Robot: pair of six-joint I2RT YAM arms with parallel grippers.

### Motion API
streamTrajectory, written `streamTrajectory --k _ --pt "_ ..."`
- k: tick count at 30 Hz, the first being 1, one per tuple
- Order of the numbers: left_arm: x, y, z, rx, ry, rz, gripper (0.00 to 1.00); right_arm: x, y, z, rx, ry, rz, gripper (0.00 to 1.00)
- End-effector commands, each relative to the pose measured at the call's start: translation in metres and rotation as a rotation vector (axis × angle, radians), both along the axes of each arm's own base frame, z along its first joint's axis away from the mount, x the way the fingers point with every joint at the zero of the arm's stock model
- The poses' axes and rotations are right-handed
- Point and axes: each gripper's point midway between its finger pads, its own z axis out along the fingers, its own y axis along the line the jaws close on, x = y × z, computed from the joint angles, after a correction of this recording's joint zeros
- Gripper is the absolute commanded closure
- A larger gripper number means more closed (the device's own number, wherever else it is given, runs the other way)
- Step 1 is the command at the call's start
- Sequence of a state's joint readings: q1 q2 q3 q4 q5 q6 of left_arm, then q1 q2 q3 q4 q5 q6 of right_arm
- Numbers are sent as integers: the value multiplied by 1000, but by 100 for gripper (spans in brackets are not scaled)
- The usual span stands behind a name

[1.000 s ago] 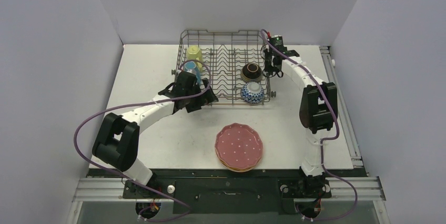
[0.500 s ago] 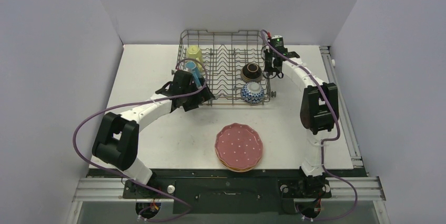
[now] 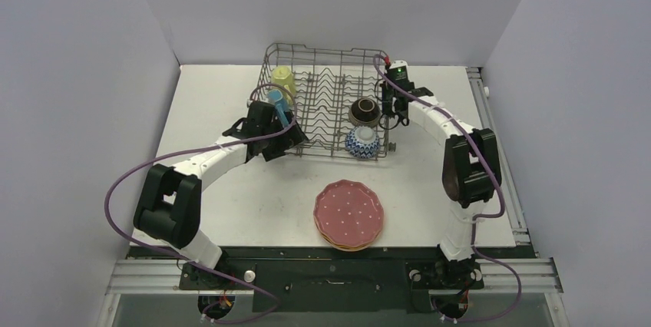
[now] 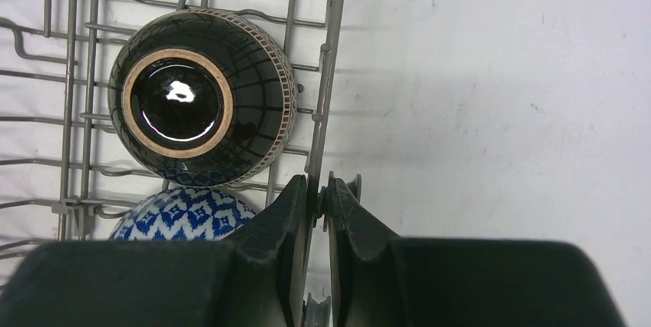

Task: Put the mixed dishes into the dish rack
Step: Move the dish rack to the center of the board.

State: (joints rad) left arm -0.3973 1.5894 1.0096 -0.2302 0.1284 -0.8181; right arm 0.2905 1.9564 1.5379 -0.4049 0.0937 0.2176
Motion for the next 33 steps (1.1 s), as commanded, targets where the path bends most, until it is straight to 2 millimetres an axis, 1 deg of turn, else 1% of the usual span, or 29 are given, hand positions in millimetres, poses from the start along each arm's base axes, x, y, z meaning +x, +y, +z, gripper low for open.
streamTrajectory --k 1,6,11,12,14,18,21,23,24,27,29,30,31,32,33 --pt "8 5 22 -6 -83 7 4 -43 36 -1 45 66 79 100" --pt "11 18 24 15 -92 39 4 -61 44 -8 67 79 94 100" --pt "18 30 26 34 -98 61 4 -80 55 -17 79 103 127 100" --pt "19 31 25 40 -97 59 4 -82 58 -16 82 100 135 100" --pt "20 34 25 49 -97 63 4 -93 62 -23 79 115 151 100" --pt "21 37 22 64 -88 61 4 -106 71 -28 81 119 179 100" --pt "21 37 19 72 -80 53 1 -114 75 -30 82 120 191 100" --pt "22 37 17 77 -74 49 4 -120 77 -32 80 124 203 100" --pt "22 37 16 80 -71 47 8 -124 78 -33 79 126 210 100" --pt "21 39 12 93 -59 50 13 -131 79 -34 81 125 218 100" --pt "20 42 9 105 -49 53 19 -136 80 -34 83 123 222 100" --pt "20 42 7 110 -41 54 25 -140 81 -36 81 127 228 100" --pt "19 43 7 110 -38 55 28 -143 80 -37 80 129 231 100" --pt "19 43 6 111 -32 55 33 -145 82 -37 80 129 238 100" --pt "19 44 5 112 -30 55 36 -147 83 -39 80 131 242 100"
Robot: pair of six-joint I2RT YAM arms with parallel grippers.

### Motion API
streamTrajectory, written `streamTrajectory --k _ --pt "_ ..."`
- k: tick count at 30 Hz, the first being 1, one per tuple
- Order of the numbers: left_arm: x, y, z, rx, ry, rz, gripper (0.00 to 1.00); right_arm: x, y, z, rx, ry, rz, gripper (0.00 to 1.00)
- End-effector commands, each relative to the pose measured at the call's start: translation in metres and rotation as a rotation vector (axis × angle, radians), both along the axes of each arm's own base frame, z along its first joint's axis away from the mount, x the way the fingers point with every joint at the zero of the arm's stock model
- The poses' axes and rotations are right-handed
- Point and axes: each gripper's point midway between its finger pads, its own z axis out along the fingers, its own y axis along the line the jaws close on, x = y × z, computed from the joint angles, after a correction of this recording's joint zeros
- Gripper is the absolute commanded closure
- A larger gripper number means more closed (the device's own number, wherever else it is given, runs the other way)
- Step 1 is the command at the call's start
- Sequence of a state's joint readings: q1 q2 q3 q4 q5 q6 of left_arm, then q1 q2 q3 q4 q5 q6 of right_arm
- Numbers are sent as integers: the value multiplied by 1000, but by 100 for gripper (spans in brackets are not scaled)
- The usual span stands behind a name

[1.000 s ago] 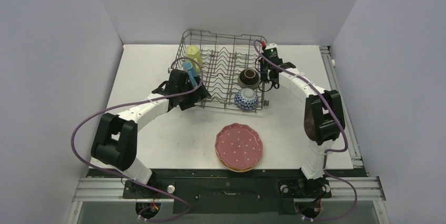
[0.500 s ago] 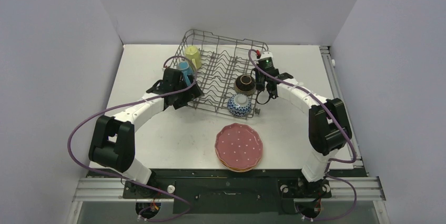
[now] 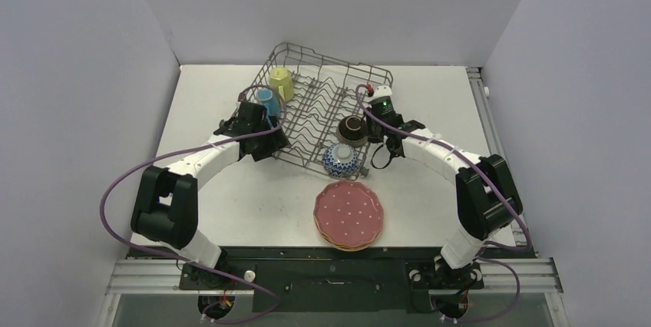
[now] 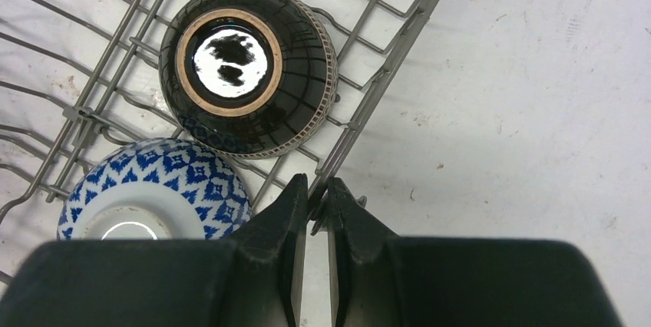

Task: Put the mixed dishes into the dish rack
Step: Move the dish rack to the center of the board.

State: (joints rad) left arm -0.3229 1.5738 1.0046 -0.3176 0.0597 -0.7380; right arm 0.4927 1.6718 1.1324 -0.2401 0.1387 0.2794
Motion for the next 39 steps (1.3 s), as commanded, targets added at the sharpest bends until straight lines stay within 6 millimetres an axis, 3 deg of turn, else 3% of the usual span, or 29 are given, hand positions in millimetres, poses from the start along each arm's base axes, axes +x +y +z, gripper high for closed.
streamTrajectory --k 1,7,14,22,35,39 --pt "18 -2 17 -6 -54 -6 40 -55 27 -35 35 179 125 100" --pt "19 2 15 17 -36 -11 56 -68 34 -44 31 186 155 100" --pt "26 3 12 50 -22 -28 84 -91 43 -56 55 202 192 100" --pt "40 1 6 82 -5 -55 100 -117 59 -60 89 201 239 100" --pt "62 1 13 158 -32 -123 100 -152 107 -58 129 200 348 100" --pt "64 11 14 216 -36 -118 100 -152 109 -51 127 190 347 100"
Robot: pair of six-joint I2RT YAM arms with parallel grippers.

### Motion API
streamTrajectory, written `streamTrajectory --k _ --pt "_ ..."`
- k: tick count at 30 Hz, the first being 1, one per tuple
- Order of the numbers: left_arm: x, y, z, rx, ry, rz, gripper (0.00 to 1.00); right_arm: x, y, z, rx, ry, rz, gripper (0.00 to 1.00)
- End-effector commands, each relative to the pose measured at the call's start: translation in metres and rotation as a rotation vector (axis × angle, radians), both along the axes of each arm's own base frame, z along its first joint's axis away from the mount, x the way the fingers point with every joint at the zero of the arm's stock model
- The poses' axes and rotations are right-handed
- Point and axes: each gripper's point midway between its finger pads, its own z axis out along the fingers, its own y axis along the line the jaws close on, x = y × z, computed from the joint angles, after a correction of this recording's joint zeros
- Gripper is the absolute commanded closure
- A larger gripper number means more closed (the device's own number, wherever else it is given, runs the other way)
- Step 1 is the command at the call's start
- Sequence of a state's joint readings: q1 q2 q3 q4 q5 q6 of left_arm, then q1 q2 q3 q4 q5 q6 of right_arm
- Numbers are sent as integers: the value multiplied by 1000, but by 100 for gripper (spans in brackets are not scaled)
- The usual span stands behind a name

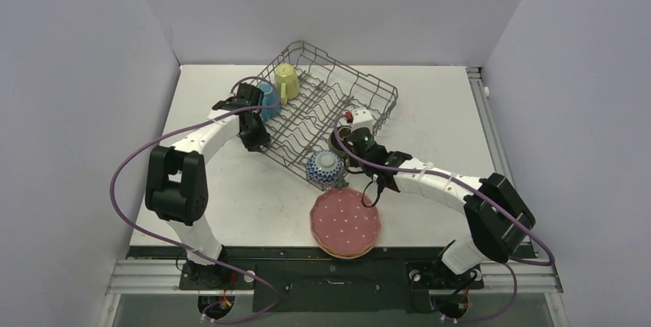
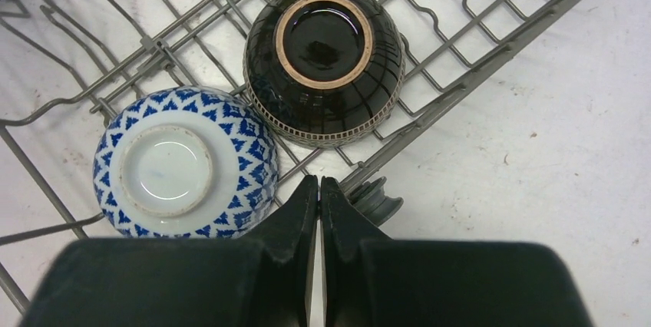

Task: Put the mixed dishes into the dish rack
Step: Move the dish rack to the center of the board.

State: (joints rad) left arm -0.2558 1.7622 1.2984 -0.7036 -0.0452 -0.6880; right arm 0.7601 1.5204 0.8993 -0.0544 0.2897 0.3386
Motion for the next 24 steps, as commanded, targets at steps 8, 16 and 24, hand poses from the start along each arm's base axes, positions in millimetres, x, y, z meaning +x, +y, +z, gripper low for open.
streamTrajectory --k 8,16,24 --pt "66 -15 22 108 -241 -209 100 -64 29 -21 24 232 156 93" --pt "82 1 30 166 -247 -217 100 -24 -12 24 66 160 29 72" --pt "92 21 36 235 -253 -234 100 27 -44 66 110 70 -91 52"
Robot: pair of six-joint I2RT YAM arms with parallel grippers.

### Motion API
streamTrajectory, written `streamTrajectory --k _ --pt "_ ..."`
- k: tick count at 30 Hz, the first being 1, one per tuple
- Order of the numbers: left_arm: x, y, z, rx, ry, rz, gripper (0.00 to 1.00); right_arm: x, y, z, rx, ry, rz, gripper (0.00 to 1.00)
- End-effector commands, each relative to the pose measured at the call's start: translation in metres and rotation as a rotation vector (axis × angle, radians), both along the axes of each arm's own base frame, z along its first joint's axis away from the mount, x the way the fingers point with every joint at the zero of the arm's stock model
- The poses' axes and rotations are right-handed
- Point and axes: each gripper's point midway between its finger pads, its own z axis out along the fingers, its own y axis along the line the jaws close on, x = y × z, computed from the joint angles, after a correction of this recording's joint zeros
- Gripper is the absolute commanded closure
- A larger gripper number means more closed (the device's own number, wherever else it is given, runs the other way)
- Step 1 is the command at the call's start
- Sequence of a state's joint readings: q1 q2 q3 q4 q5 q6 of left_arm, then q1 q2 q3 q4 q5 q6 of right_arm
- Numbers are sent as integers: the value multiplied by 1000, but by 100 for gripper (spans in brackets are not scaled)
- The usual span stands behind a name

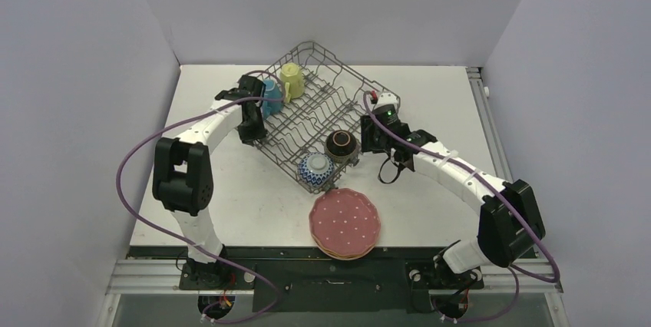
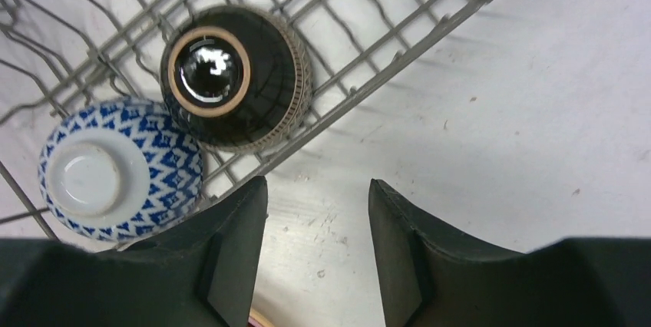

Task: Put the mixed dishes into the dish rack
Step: Move the dish rack to the center of the board.

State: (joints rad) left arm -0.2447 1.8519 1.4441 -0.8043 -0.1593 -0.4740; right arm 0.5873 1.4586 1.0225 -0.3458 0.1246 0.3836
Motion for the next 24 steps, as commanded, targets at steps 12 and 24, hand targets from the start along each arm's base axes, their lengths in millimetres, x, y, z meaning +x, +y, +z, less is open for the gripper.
streamTrajectory --k 12,24 --pt "95 27 43 66 -279 -116 100 81 -23 59 90 -117 -69 45" --pt "111 45 47 31 -294 -92 100 136 -45 45 28 -89 -101 45"
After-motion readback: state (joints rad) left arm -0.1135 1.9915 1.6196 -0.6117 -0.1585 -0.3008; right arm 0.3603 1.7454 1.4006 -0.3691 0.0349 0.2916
